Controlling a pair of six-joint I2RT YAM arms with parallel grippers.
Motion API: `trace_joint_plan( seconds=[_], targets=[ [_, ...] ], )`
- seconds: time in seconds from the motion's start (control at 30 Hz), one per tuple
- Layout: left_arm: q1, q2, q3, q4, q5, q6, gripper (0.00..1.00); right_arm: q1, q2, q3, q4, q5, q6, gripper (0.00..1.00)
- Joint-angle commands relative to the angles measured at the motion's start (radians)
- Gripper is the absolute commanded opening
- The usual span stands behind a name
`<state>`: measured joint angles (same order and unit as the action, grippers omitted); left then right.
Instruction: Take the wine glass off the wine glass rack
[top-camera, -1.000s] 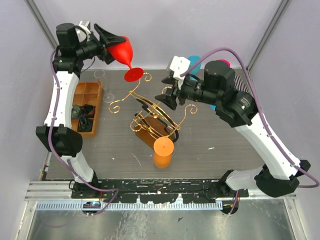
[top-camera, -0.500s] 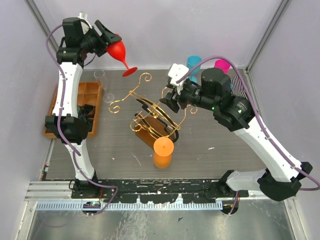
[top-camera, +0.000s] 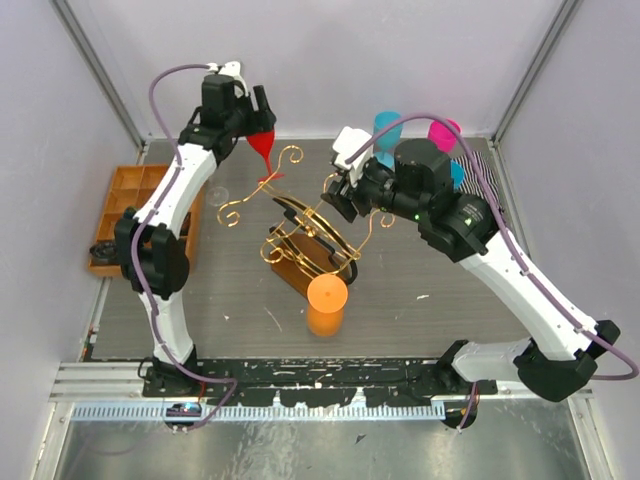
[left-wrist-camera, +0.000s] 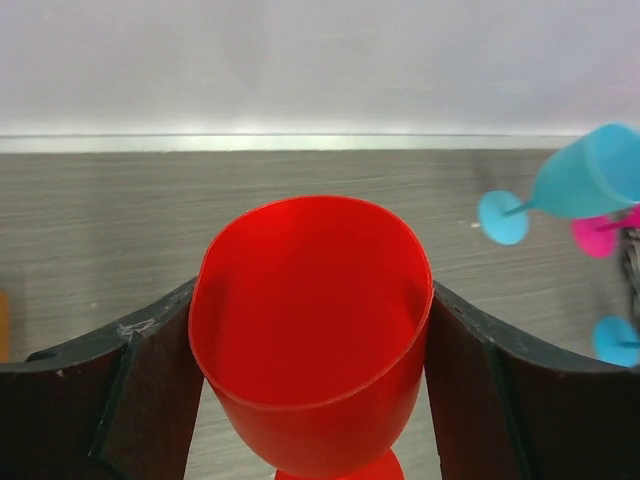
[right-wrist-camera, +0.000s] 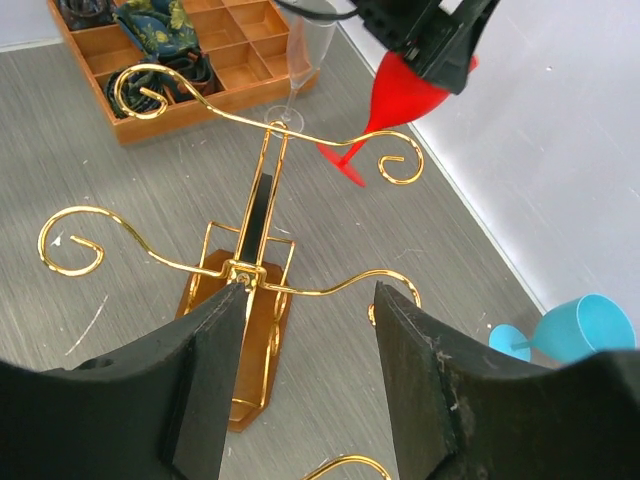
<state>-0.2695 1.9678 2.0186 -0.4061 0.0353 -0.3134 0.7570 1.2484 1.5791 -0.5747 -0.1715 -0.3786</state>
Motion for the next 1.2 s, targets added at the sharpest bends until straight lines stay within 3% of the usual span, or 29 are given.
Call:
trace_joint_plan(
  seconds=[0.0, 0.3, 0.7, 1.17],
  targets=[
    [0.015, -0.061, -0.143, 0.272, -0.177, 0.08, 0.78, -0.006, -0.028, -0.006, 0.075, 0.025, 0.04, 0.59],
    [0.002, -0.031, -0.33, 0.516, -0.256, 0.094, 0.75, -0.028, -0.056, -0.049, 0.079, 0.038, 0.056, 0.58],
    [-0.006, 0.029, -0.58, 0.943, -0.247, 0.175, 0.69, -0.054, -0.013, -0.094, 0.119, 0.043, 0.035, 0.58],
    [-0.021, 0.076, -0.658, 1.104, -0.25, 0.242, 0.78, -0.081, 0.025, -0.085, 0.13, 0.034, 0.034, 0.57]
  ],
)
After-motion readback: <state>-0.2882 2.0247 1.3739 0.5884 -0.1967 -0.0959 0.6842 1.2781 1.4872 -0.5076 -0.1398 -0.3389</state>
